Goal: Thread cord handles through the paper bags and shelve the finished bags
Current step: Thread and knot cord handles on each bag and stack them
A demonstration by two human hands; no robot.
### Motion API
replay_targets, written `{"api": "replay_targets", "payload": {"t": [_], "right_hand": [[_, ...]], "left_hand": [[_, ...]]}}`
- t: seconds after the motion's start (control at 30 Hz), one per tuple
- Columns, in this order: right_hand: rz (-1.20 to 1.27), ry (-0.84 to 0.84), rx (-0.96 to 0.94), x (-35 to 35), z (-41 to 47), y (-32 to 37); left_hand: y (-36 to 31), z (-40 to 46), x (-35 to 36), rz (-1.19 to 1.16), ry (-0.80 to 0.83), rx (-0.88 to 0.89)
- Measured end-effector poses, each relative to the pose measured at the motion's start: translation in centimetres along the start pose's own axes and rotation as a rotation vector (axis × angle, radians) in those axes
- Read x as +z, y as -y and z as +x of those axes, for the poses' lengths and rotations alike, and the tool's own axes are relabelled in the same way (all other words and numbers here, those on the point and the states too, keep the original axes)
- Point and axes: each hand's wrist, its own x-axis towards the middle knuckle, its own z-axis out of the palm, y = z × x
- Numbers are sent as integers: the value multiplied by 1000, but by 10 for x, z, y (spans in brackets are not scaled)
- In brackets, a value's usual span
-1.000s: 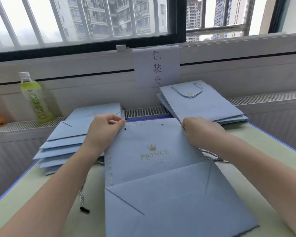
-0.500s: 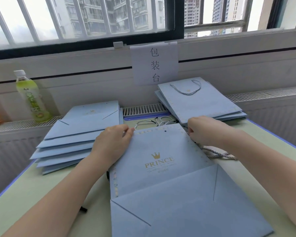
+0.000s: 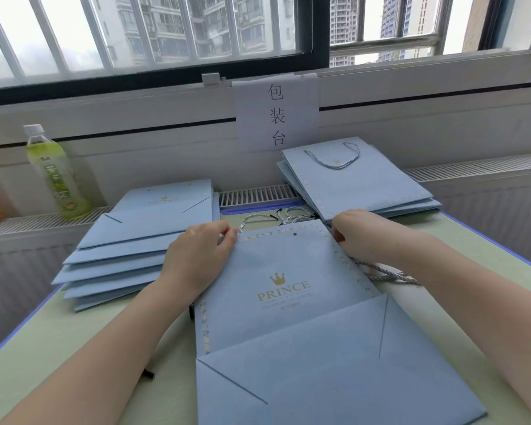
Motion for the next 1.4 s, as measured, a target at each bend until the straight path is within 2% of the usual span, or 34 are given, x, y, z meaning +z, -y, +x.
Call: {"api": "replay_targets", "payload": {"t": [0.4,0.47,0.57,0.63,0.67,0.73,0.83,0.87,0.93,1.0,1.1,1.17,1.23,1.33,1.4], "right_hand": [[-17,35,78,1,-2,3],[82,-101,129,-2,-2,5],[293,-451,125,-14,-4,12],[631,-588,35,-24,-9,23],[845,-599,-6,-28,-12,30],[1211,-528,-75,-35,-19,42],[1468,-401,-130,-36,-25,58],[1518,-361,-126,-35,-26,61],[1576,-284,-105,-30,-28,65],[1552,-238,-98,-27,-29,67],[1478,-247,-116,-26,-31,69],[1553,-219,-116,-30,-32,69],[1749,-140,-44,-34,-32,67],[2172,-52,199,-34,-27,59],[2302,-88,328,-34,-22,53]], "left_hand": [[0,-1,0,23,20,10],[-1,0,0,11,12,11],[-4,-1,-2,-5,0,27],[-8,-2,-2,-2,9,54],[-10,-3,-2,6,16,70],[-15,-5,-1,45,30,97],[-22,-6,0,61,63,165],[-25,-6,0,-34,121,189],[-34,-7,0,-369,298,213],[-44,-11,2,-622,398,230],[-50,-15,0,-842,343,135],[-48,-14,-5,-954,295,45],[-43,-10,-8,-999,242,-9],[-34,-2,-11,-1030,174,-94],[-27,-1,-10,-884,144,-97]]}}
